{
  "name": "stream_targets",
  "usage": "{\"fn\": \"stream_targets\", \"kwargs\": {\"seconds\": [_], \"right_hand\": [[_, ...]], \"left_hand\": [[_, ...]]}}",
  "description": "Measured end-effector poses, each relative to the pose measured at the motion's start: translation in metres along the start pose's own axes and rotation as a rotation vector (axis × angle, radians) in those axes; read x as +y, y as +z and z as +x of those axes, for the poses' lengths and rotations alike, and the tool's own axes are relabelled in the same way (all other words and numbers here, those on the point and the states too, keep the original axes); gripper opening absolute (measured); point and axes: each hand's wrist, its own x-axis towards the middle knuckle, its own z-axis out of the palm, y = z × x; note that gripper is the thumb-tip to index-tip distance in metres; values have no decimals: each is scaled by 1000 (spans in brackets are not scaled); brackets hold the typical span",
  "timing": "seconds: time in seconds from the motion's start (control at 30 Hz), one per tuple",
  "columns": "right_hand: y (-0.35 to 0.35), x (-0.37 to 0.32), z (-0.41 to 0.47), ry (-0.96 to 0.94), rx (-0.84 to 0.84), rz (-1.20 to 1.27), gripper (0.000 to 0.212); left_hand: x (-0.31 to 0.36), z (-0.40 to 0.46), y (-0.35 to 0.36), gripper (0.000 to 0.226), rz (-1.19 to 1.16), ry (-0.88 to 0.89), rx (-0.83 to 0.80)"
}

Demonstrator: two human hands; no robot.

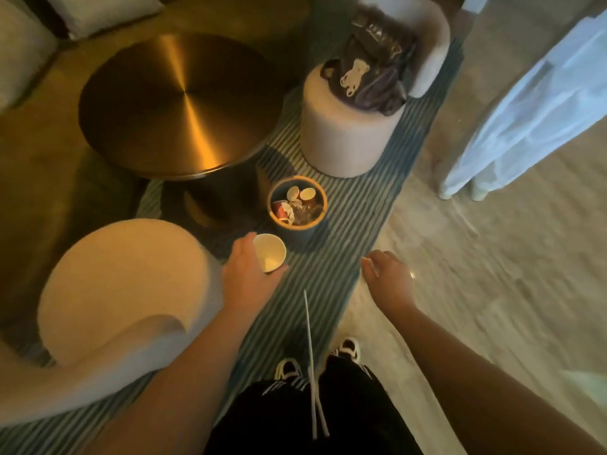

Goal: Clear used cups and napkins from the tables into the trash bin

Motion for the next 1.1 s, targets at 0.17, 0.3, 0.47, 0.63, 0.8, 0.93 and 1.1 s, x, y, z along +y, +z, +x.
{"fn": "stream_targets", "kwargs": {"seconds": [0.17, 0.3, 0.47, 0.63, 0.8, 0.93, 1.1], "right_hand": [[-5, -4, 106, -44, -88, -21, 24], [-3, -6, 202, -128, -208, -49, 26], [3, -13, 327, -302, -392, -145, 25], [30, -20, 421, -362, -526, -240, 26], [74, -25, 474, -400, -548, -234, 27], [112, -24, 503, -464, -534, -311, 30], [150, -17, 521, -387, -560, -285, 30]], "left_hand": [[19, 66, 28, 83, -19, -139, 17], [33, 119, 59, 84, 0, -273, 58], [59, 183, 102, 81, -19, -497, 115], [72, 248, 145, 77, -108, -635, 165], [66, 310, 182, 65, -222, -802, 78], [46, 335, 217, 76, -341, -819, 114], [25, 335, 248, 89, -377, -761, 89]]}}
